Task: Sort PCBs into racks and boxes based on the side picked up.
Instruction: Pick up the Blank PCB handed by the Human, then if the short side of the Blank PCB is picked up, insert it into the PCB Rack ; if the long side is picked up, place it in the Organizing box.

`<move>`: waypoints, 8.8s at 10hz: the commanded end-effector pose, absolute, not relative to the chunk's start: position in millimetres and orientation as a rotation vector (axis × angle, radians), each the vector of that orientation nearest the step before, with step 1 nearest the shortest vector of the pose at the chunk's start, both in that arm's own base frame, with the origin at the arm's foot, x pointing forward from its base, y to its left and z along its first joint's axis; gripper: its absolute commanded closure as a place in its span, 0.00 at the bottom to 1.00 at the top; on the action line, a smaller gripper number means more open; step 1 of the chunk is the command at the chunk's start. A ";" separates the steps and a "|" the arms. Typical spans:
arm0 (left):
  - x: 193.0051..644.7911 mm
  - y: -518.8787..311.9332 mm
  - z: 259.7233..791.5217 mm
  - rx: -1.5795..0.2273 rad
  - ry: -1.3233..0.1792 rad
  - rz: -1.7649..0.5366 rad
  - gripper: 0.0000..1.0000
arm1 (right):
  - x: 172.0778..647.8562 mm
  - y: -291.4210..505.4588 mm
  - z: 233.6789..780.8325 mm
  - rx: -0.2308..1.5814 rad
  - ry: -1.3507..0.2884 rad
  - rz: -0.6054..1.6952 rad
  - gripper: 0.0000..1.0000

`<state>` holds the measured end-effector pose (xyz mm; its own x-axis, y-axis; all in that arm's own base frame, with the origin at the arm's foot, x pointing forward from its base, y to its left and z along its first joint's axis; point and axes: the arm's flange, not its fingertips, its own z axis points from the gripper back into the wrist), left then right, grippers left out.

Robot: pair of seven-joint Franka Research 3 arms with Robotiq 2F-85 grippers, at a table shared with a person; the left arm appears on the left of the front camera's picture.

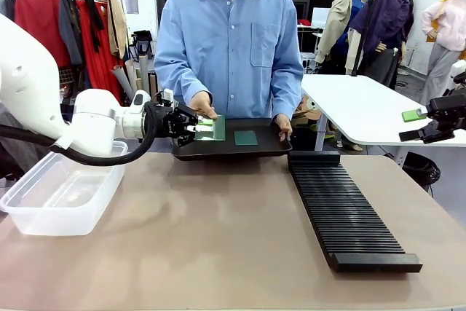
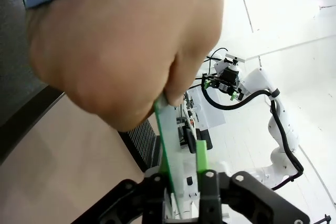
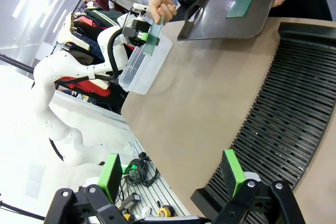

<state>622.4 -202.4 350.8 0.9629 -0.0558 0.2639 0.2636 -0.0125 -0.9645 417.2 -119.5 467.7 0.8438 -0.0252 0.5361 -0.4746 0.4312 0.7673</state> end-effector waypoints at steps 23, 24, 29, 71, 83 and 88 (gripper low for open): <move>623.6 -202.6 350.6 -1.567 -0.151 -0.242 1.00 | 417.2 -118.5 469.2 1.105 -0.517 0.292 0.00; 623.6 -202.6 350.6 -1.567 -0.151 -0.242 1.00 | 417.2 -118.5 469.2 1.105 -0.517 0.292 0.00; 623.6 -202.6 350.6 -1.567 -0.151 -0.242 1.00 | 417.2 -118.5 469.2 1.105 -0.517 0.292 0.00; 577.6 16.9 359.8 -0.389 0.079 -0.125 1.00 | 417.2 -118.5 469.2 1.105 -0.517 0.292 0.00; 575.0 17.9 394.3 -0.224 0.108 -0.054 0.00 | 417.2 -118.5 469.2 1.105 -0.517 0.292 0.00; 562.1 10.9 427.9 -0.144 0.092 0.004 0.00 | 417.2 -118.5 469.2 1.105 -0.517 0.292 0.00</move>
<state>569.3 12.3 429.0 0.9971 -0.0428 -0.0627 0.0310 0.9834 -0.1790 417.3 -119.8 467.4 0.8442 -0.0257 0.5354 -0.4737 0.4314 0.7678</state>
